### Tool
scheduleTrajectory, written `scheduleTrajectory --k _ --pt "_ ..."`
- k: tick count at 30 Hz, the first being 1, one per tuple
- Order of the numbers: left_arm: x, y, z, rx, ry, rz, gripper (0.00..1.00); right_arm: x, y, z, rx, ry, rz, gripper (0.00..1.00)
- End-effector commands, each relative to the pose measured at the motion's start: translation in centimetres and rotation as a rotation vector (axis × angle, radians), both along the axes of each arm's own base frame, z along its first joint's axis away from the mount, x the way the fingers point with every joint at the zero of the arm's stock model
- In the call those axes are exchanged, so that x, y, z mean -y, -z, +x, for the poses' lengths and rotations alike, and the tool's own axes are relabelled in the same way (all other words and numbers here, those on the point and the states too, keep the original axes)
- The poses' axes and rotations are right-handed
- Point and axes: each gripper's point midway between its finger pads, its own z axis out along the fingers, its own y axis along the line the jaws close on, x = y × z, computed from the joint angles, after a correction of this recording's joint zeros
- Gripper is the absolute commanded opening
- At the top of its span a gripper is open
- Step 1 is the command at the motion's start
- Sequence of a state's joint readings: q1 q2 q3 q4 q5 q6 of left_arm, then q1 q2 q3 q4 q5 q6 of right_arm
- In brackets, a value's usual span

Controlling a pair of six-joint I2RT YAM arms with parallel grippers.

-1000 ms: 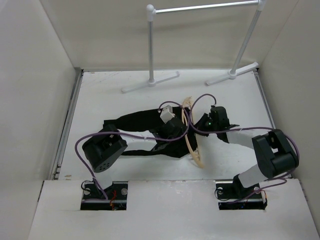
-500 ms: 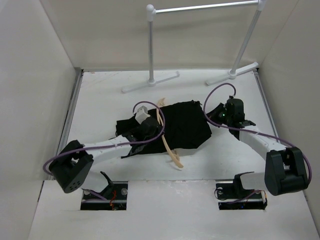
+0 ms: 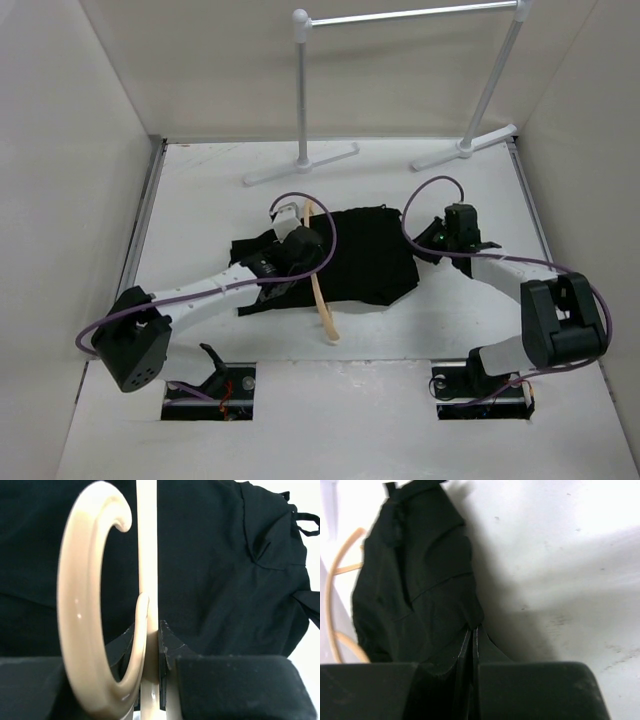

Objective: Place the trousers on the hanger
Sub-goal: Place the trousers on the hanger, then place the hanger at the clothesline.

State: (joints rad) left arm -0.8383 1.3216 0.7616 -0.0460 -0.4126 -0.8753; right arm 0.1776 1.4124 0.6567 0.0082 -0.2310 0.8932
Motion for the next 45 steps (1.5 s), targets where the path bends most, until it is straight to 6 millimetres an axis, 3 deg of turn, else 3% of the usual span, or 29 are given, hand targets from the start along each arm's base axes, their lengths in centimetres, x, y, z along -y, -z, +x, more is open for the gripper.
scheduleTrajectory --k 1,5,8,12,15,20,24,26,27,30,35,39,42,44,45 --pt "0.2 -2.9 0.9 0.079 0.018 0.070 0.03 0.3 0.2 0.9 0.039 0.013 -0.030 0.08" --pt "1.8 -5.2 1.0 0.118 0.053 0.054 0.03 0.1 0.7 0.4 0.024 0.010 -0.042 0.14" --pt "3.1 -7.8 0.9 0.167 0.079 0.051 0.02 -0.2 0.0 0.0 0.035 0.000 -0.038 0.28" --pt "4.2 -10.4 0.8 0.214 0.097 0.016 0.02 -0.6 -2.9 -0.8 0.088 -0.019 -0.029 0.55" --pt "4.6 -11.9 1.0 0.233 0.096 -0.016 0.02 -1.0 -6.7 -2.2 0.178 -0.061 -0.027 0.64" --pt "5.5 -15.8 1.4 0.259 0.118 -0.075 0.02 -2.8 -13.4 -6.1 0.376 -0.189 -0.025 0.68" --pt "6.5 -19.5 1.9 0.270 0.151 -0.102 0.02 -5.5 -18.4 -9.4 0.528 -0.338 0.021 0.69" --pt "6.9 -21.0 2.0 0.277 0.169 -0.099 0.01 -5.4 -20.2 -10.2 0.558 -0.347 0.008 0.71" --pt "7.3 -22.5 2.0 0.287 0.185 -0.104 0.01 -4.2 -21.1 -10.0 0.550 -0.295 -0.019 0.72" --pt "7.4 -24.3 2.3 0.300 0.197 -0.118 0.01 -1.8 -22.2 -9.3 0.572 -0.237 -0.124 0.76" --pt "7.5 -27.4 2.5 0.324 0.224 -0.177 0.01 4.6 -21.9 -7.8 0.487 -0.039 -0.270 0.83" --pt "7.6 -28.8 2.5 0.331 0.241 -0.202 0.01 3.7 -24.2 -8.3 0.565 -0.071 -0.219 0.84" --pt "7.6 -29.6 2.7 0.344 0.249 -0.200 0.01 3.9 -24.9 -8.5 0.566 -0.061 -0.236 0.84" --pt "7.8 -30.0 2.8 0.352 0.259 -0.194 0.01 3.4 -26.6 -9.2 0.621 -0.082 -0.211 0.78" --pt "8.1 -30.1 2.8 0.354 0.268 -0.193 0.01 2.0 -27.7 -9.7 0.664 -0.134 -0.162 0.72"
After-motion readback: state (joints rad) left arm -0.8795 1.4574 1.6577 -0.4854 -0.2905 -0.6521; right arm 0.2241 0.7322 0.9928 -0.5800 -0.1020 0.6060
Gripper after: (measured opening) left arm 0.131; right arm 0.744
